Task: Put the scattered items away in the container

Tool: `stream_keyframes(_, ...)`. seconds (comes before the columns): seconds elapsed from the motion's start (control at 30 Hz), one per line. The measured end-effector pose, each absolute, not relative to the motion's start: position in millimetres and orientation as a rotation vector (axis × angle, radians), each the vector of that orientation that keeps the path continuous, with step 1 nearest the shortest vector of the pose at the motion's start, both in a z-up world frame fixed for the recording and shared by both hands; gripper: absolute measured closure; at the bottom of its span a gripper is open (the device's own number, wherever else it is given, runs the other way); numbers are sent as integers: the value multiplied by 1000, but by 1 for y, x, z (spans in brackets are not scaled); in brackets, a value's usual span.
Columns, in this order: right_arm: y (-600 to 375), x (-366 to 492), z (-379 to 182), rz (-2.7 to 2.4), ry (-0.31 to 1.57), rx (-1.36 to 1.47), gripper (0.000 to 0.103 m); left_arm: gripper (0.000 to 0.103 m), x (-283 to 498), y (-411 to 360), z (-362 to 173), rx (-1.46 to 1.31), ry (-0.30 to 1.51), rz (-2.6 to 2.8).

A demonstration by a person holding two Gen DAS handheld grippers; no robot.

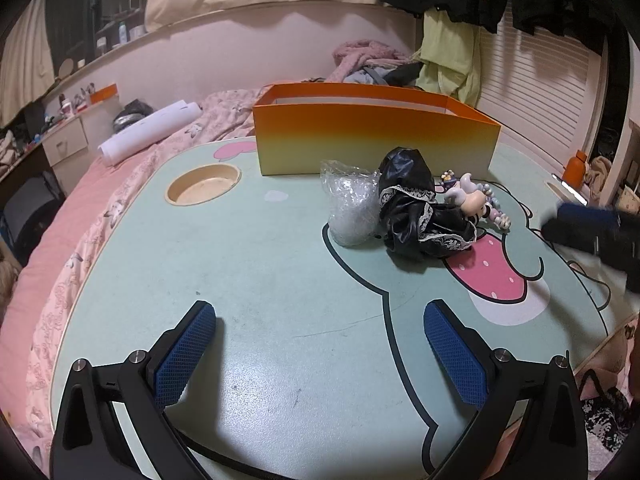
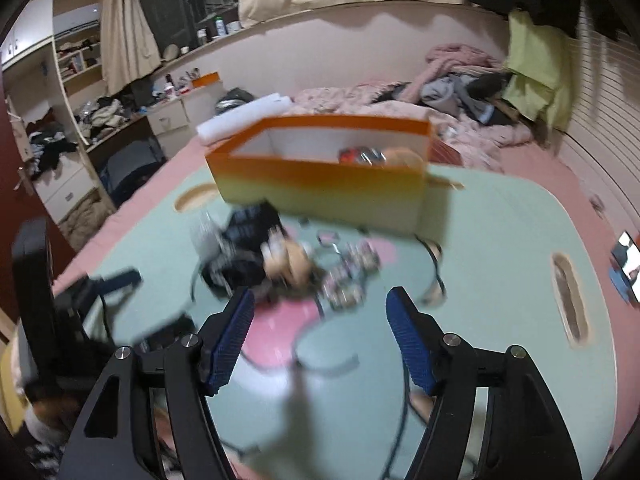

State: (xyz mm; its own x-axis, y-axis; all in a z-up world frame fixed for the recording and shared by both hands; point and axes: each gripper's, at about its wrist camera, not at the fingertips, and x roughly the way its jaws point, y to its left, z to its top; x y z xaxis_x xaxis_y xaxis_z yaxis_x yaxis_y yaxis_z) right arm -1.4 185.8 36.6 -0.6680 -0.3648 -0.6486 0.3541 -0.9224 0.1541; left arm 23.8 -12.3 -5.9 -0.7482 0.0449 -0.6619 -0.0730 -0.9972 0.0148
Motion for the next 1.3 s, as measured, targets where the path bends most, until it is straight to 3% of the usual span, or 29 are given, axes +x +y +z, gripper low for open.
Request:
stream_keyframes(0.2,177,1,9,-2562,116,1105,33,0,24,-13,-6,-1088,63,2879)
stream_keyframes(0.27,178,1,7,-2611,169,1098,21,0,23,-13,-6,-1089,60,2878)
stream_keyframes(0.43,187,-1,2,-2630,134,1074,14,0,25,-11,-6,-1088,63,2880)
stream_keyframes(0.53,186,-1,-1,-2616,139,1075,0,0,24,-11,-6,-1091,65,2880)
stream_keyframes(0.73,185,0,-1,-2610,143,1072,0,0,22,-10,1,-1145,84,2798)
stream_keyframes(0.93,185,2,-1,-2610,141,1066,0,0,6,0,89,-946,149,2793)
stream_keyframes(1.07,185,2,-1,-2611,139,1064,0,0,-56,31,132,-1046,128,2641)
stream_keyframes(1.23,184,2,0,-2611,136,1060,0,16,-153,64,106,-1400,-82,2385)
stream_keyframes(1.3,185,3,0,-2610,133,1056,0,17,-179,73,85,-1515,-124,2350)
